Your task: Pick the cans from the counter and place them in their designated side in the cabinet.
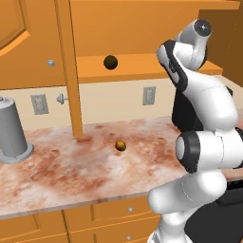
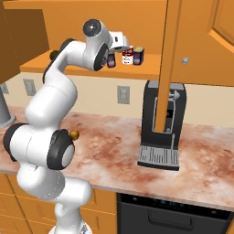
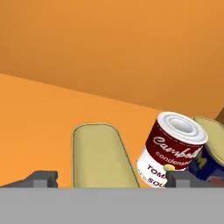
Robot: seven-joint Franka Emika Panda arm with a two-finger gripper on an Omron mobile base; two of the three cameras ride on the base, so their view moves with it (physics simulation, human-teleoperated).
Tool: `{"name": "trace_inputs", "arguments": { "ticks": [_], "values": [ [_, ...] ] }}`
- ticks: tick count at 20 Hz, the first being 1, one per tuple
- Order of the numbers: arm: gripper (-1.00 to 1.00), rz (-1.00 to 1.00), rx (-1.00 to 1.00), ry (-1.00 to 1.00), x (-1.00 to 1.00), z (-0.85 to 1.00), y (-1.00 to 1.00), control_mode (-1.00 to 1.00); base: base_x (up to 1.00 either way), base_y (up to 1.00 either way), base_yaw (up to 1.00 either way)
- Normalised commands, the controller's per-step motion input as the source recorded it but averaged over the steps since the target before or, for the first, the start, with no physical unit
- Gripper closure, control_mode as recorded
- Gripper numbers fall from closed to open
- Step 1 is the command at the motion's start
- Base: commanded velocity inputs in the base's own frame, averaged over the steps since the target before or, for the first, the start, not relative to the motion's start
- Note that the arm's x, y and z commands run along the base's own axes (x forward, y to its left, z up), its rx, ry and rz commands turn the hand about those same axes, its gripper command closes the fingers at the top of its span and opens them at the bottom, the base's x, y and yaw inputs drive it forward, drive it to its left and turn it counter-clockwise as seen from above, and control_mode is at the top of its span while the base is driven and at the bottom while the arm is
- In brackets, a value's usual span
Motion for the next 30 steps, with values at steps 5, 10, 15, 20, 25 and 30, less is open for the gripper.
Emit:
{"name": "trace_inputs", "arguments": {
  "ticks": [5, 10, 15, 20, 25, 30],
  "values": [
    [-1.00, 0.08, 0.00, -0.17, -0.37, 0.08, -0.30, -1.00, 0.00, 0.00, 0.00],
    [-1.00, 0.10, 0.00, -0.20, -0.23, 0.17, -0.06, -1.00, 0.00, 0.00, 0.00],
    [-1.00, 0.11, 0.00, -0.24, -0.53, 0.05, 0.05, -1.00, 0.00, 0.00, 0.00],
    [-1.00, 0.08, -0.02, -0.18, -0.74, 0.00, 0.24, -1.00, 0.00, 0.00, 0.00],
    [-1.00, 0.04, -0.07, -0.03, -0.92, -0.02, 0.34, -1.00, 0.00, 0.00, 0.00],
    [-1.00, 0.01, -0.08, 0.05, -0.96, -0.09, 0.37, -1.00, 0.00, 0.00, 0.00]
  ]
}}
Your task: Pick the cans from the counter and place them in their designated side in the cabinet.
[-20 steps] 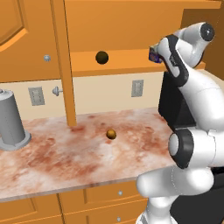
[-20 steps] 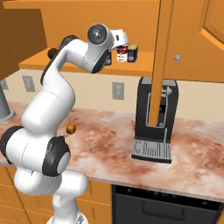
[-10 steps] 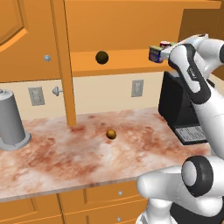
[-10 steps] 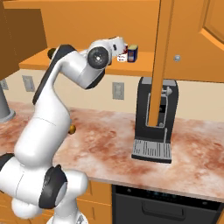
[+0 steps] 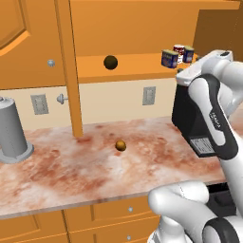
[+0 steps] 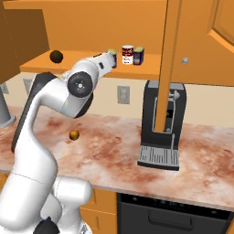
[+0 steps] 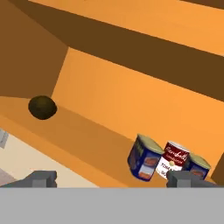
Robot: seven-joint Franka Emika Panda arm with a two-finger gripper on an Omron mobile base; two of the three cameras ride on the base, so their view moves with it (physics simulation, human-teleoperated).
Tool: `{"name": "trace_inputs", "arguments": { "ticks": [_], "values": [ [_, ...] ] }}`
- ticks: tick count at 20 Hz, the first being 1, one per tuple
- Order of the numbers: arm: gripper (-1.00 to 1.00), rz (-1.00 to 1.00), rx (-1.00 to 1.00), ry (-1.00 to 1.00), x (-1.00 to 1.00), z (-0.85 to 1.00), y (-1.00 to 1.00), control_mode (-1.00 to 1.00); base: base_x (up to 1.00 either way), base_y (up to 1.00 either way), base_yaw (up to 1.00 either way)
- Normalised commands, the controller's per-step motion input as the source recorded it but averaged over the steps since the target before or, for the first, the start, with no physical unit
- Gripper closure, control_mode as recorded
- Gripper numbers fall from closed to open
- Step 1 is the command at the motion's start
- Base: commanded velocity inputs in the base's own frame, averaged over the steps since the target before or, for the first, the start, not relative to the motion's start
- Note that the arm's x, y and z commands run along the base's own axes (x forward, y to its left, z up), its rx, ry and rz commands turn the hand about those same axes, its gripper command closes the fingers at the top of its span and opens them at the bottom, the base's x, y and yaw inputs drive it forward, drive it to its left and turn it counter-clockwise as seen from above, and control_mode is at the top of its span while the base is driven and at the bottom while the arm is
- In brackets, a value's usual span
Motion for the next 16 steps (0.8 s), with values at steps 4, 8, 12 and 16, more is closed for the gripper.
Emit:
{"name": "trace_inputs", "arguments": {
  "ticks": [4, 8, 12, 16],
  "values": [
    [-1.00, 0.00, -0.11, 0.15, -0.98, -0.17, 0.31, -1.00, 0.00, 0.00, 0.00],
    [-1.00, 0.01, -0.12, 0.20, -0.99, -0.20, 0.25, -1.00, 0.00, 0.00, 0.00],
    [-1.00, 0.02, -0.13, 0.20, -0.99, -0.24, 0.23, -1.00, 0.00, 0.00, 0.00],
    [-1.00, 0.03, -0.14, 0.17, -1.00, -0.33, 0.22, -1.00, 0.00, 0.00, 0.00]
  ]
}}
